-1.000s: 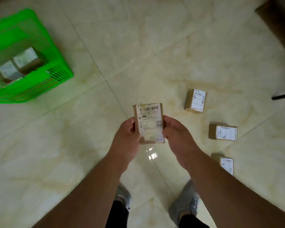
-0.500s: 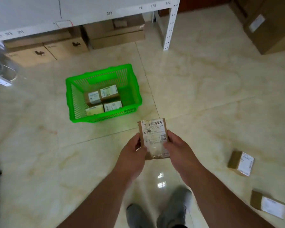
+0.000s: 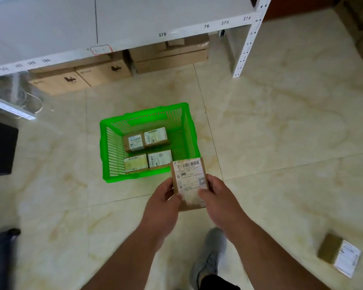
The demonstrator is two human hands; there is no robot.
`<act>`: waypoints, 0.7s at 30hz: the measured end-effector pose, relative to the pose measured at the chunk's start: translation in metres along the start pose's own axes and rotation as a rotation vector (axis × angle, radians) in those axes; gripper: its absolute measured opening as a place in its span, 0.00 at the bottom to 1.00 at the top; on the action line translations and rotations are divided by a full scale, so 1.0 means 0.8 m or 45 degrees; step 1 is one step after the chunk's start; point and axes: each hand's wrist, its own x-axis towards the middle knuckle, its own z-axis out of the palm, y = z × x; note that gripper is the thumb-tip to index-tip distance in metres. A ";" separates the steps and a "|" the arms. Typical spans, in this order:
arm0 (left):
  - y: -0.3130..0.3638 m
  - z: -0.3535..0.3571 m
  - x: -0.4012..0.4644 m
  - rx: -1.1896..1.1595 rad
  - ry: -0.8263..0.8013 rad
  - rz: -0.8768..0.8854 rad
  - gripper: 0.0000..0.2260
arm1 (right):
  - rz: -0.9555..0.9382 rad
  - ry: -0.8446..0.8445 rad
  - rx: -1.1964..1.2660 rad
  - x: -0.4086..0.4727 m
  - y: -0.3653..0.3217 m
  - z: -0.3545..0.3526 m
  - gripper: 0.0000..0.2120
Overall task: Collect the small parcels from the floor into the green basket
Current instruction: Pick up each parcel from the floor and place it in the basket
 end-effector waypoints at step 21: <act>0.069 -0.107 0.225 0.089 -0.235 -0.077 0.19 | 0.133 0.209 -0.309 0.188 -0.116 0.096 0.19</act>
